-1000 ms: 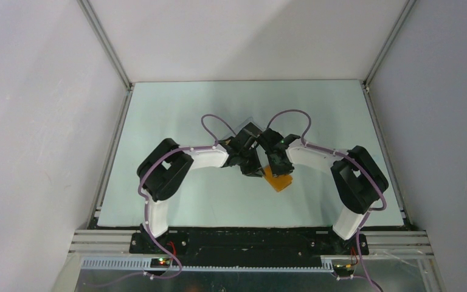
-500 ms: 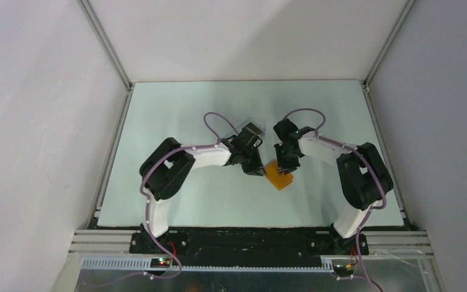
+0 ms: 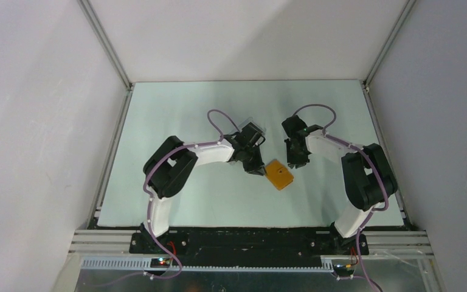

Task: Put the credit cards into the card holder
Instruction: Open the card holder at the center of the board.

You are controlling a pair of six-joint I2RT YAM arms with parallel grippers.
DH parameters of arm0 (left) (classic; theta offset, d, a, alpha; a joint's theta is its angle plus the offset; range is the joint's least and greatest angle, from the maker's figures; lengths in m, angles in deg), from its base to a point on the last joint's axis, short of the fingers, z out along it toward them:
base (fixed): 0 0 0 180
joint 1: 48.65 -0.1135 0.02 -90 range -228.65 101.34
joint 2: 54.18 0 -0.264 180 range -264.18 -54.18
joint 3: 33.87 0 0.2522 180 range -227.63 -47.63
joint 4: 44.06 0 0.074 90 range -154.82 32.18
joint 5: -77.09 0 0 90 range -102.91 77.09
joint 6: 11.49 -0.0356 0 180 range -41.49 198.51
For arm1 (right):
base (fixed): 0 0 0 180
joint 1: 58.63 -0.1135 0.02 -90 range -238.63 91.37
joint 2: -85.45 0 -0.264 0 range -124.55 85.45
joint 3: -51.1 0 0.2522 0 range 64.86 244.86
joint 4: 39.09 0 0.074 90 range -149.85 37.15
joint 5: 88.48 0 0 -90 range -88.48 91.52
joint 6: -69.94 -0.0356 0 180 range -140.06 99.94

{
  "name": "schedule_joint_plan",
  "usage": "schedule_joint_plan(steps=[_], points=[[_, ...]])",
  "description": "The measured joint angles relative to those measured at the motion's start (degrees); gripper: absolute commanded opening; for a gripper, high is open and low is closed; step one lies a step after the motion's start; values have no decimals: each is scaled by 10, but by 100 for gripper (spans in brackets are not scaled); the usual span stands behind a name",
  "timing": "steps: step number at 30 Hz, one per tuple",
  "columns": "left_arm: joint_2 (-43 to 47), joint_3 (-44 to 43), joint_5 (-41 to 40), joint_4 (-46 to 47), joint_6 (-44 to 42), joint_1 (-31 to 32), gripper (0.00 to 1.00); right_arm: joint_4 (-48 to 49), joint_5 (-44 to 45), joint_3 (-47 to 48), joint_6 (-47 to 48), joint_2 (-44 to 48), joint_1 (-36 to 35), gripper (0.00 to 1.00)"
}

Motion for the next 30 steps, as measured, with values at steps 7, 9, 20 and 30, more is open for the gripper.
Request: schedule_joint_plan(steps=[7,9,20,30], points=[[-7,-14,2,-18,-1,2,0,2,37,0,14,7,-13,30],[-7,-15,2,-20,-3,2,0,2,35,0,15,17,-22,32],[-9,-17,4,-23,-11,2,0,61,-39,-51,46,113,-36,38],[-7,-10,8,-16,-11,-1,0,86,-78,-72,30,48,-31,50]])
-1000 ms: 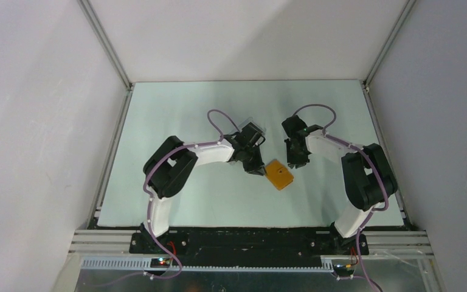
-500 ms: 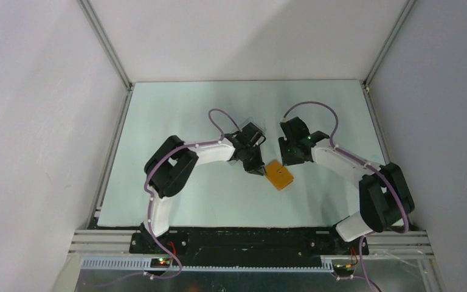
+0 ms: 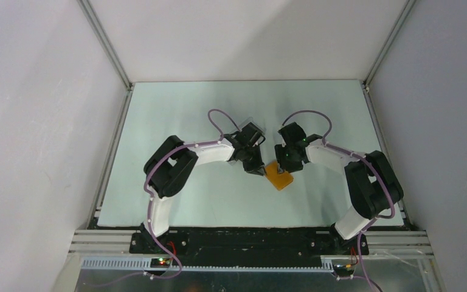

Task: Put the credit cards into the card holder
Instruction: Open the card holder at the center of the board.

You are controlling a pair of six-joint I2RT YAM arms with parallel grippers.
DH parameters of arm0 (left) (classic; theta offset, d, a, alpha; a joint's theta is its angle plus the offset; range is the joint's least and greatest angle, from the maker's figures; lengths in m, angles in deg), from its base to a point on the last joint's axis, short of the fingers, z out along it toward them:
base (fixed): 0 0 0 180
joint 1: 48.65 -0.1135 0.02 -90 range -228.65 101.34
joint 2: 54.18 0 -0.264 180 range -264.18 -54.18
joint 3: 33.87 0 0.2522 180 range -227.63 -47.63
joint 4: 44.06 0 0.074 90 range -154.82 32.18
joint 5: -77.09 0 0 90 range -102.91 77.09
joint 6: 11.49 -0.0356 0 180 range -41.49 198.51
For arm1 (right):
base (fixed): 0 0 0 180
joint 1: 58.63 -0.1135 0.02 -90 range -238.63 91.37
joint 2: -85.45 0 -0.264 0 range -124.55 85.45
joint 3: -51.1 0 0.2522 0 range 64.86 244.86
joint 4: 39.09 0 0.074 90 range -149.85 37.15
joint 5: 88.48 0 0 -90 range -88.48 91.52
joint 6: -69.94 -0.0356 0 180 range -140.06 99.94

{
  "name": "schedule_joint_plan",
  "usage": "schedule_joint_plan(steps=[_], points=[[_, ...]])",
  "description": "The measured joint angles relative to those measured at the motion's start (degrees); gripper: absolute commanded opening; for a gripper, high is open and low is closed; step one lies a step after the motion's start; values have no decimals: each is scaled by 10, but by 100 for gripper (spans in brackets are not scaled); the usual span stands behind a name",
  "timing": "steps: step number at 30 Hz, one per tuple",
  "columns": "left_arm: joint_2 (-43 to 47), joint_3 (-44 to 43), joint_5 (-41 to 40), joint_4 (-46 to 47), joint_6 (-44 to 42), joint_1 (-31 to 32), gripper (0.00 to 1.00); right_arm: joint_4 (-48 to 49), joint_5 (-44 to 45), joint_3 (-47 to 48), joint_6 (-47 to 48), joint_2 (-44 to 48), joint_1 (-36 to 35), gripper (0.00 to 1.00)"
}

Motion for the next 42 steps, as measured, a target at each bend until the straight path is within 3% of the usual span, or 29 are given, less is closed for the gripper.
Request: schedule_joint_plan(steps=[10,19,22,26,30,35,41,42], points=[[0,0,0,0,0,0,0,5,3,0,-2,-11,-10,54],[0,0,0,0,0,0,0,-50,31,54,-2,-54,-21,38],[0,0,0,0,0,0,0,-63,46,65,-3,-60,-27,37],[0,0,0,0,0,0,0,-74,87,74,-6,-64,-46,45],[0,0,0,0,0,0,0,-78,135,78,-10,-65,-71,60],[-1,0,6,1,0,-2,0,-79,187,79,-19,-63,-86,63],[-2,0,11,1,0,-3,0,-63,213,79,-23,-63,-88,54],[-2,0,11,1,0,-3,0,-60,215,79,-23,-64,-88,47]])
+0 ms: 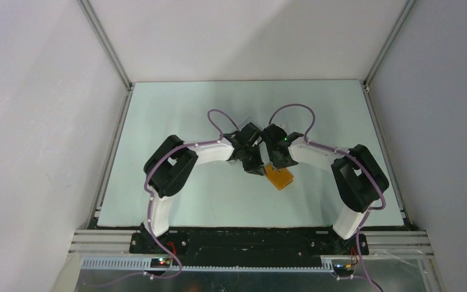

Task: Put the credit cards into the card holder
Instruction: Open the card holder at the center of the board.

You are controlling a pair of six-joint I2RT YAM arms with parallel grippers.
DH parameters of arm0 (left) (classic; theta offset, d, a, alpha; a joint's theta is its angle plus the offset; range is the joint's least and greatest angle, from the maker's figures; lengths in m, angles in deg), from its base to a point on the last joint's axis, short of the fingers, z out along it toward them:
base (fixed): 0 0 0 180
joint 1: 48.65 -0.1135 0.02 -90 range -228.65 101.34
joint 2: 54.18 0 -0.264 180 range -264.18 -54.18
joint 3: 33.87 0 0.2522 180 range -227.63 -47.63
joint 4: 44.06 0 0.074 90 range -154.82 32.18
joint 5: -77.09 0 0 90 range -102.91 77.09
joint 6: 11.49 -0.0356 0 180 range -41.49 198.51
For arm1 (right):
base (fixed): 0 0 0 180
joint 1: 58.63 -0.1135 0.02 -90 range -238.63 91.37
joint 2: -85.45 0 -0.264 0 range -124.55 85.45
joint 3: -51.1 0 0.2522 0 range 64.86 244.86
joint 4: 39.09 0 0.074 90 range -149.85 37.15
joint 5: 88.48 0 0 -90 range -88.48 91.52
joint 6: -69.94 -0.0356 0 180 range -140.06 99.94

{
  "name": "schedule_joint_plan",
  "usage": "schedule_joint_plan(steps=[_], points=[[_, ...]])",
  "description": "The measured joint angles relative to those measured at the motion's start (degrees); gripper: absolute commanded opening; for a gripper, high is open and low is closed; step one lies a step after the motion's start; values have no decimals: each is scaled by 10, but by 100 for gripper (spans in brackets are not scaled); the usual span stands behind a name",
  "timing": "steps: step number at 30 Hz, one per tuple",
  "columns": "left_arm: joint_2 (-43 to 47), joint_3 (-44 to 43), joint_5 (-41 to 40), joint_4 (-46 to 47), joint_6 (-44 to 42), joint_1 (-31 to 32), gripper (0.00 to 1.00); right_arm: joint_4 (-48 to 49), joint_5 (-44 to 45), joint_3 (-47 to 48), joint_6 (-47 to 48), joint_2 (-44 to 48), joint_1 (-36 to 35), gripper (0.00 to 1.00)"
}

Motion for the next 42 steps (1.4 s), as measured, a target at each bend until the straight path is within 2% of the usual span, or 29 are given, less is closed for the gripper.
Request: schedule_joint_plan(steps=[1,3,9,15,21,26,33,37,42], points=[[0,0,0,0,0,0,0,6,6,0,0,-1,1,42],[-1,0,3,0,0,-1,0,12,20,0,3,-4,4,40],[-1,0,3,0,-4,0,0,15,39,-1,6,-16,23,45],[-1,0,3,0,-5,0,0,10,-2,-13,-2,7,40,48],[-1,0,3,0,-5,0,0,-1,-113,-50,-35,141,106,48],[-1,-1,3,0,-5,0,0,40,-271,-98,-93,232,175,46],[-2,-3,3,-3,-6,0,0,174,-487,-231,-229,202,242,43],[-2,-3,4,-3,-8,0,0,240,-548,-278,-289,173,259,43],[-2,-3,4,-3,-9,0,0,299,-576,-297,-327,141,287,43]])
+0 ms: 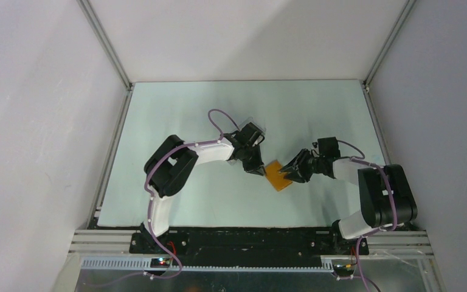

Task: Put the credit cards into the card holder
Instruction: Open the card holder at the center of the board.

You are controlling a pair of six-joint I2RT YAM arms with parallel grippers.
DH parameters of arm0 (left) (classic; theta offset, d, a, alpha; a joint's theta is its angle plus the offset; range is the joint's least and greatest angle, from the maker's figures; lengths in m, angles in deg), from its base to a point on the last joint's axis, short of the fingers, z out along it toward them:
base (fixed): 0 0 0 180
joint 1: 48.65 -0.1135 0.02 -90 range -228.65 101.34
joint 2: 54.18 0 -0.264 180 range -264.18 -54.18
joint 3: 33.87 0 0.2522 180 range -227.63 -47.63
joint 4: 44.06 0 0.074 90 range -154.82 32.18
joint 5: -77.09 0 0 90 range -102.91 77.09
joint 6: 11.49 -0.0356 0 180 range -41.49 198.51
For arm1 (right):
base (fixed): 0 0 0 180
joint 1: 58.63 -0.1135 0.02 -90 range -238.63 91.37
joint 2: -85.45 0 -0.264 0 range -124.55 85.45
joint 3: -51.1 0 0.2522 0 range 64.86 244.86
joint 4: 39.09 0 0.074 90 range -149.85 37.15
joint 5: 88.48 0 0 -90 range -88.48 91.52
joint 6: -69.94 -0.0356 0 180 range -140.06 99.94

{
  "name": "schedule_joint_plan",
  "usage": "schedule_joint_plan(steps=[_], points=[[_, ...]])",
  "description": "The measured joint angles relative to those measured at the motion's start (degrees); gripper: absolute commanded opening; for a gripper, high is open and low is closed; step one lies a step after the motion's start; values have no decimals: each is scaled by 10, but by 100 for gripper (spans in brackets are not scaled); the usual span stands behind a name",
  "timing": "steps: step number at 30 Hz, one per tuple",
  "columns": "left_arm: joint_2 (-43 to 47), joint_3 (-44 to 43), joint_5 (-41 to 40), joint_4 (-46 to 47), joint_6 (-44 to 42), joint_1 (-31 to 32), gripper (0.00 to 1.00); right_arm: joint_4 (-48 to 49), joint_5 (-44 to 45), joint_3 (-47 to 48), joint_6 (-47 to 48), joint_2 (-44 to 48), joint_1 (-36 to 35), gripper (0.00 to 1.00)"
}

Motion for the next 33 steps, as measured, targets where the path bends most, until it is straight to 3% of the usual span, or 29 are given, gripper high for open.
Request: schedule_joint_plan(steps=[22,26,33], points=[[-1,-1,2,-3,0,0,0,112,-15,-17,-107,-60,9,41],[-1,-3,1,-7,0,-1,0,148,-24,-23,-137,-75,10,32],[-4,-10,-2,-21,0,-2,0,228,-12,-28,-181,-110,5,8]])
